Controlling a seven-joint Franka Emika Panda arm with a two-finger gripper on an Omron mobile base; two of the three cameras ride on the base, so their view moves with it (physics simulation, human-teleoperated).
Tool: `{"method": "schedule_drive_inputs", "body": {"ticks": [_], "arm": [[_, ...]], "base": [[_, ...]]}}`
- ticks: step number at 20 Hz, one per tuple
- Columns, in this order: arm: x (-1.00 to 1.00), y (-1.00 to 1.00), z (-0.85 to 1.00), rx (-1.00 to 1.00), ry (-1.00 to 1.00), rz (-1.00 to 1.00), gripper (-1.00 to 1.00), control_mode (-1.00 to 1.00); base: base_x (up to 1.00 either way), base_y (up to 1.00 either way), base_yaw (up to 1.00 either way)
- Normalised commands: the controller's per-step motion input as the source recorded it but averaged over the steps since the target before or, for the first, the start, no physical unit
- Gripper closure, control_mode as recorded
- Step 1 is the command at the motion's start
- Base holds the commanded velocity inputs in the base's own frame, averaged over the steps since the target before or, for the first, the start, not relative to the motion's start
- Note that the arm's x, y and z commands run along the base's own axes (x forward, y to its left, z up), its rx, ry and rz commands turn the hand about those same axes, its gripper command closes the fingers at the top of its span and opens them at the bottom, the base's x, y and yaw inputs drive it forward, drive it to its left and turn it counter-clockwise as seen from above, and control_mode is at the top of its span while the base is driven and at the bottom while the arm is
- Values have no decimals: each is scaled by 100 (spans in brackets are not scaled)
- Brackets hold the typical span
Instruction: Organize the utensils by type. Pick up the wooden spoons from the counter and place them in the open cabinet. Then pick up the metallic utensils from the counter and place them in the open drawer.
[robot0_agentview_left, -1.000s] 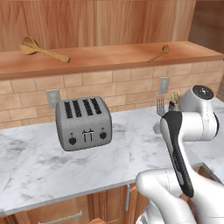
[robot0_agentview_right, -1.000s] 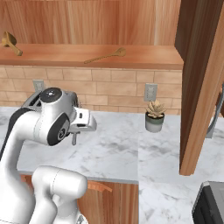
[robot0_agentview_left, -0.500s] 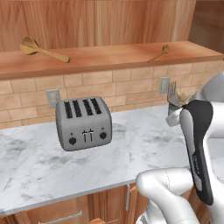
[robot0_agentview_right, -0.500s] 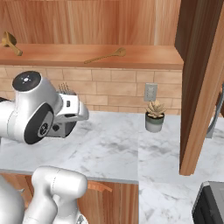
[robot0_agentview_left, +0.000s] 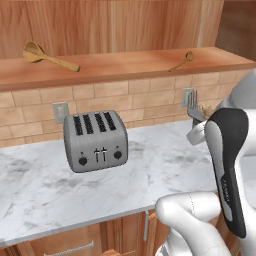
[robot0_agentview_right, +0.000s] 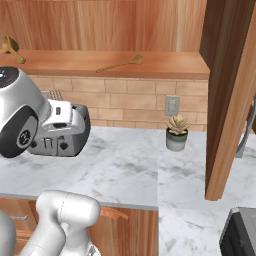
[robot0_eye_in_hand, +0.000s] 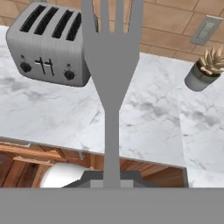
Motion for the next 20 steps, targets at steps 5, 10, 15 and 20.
{"method": "schedule_drive_inputs", "body": {"ticks": [5, 10, 15, 20], "arm": [[0, 0, 0, 0, 1, 0, 100, -100], [0, 0, 0, 0, 0, 0, 100, -100], [0, 0, 0, 0, 0, 0, 100, -100], [0, 0, 0, 0, 0, 0, 100, 100]], "base": [[0, 0, 0], [0, 0, 0], [0, 0, 0], [-33, 2, 0]]}}
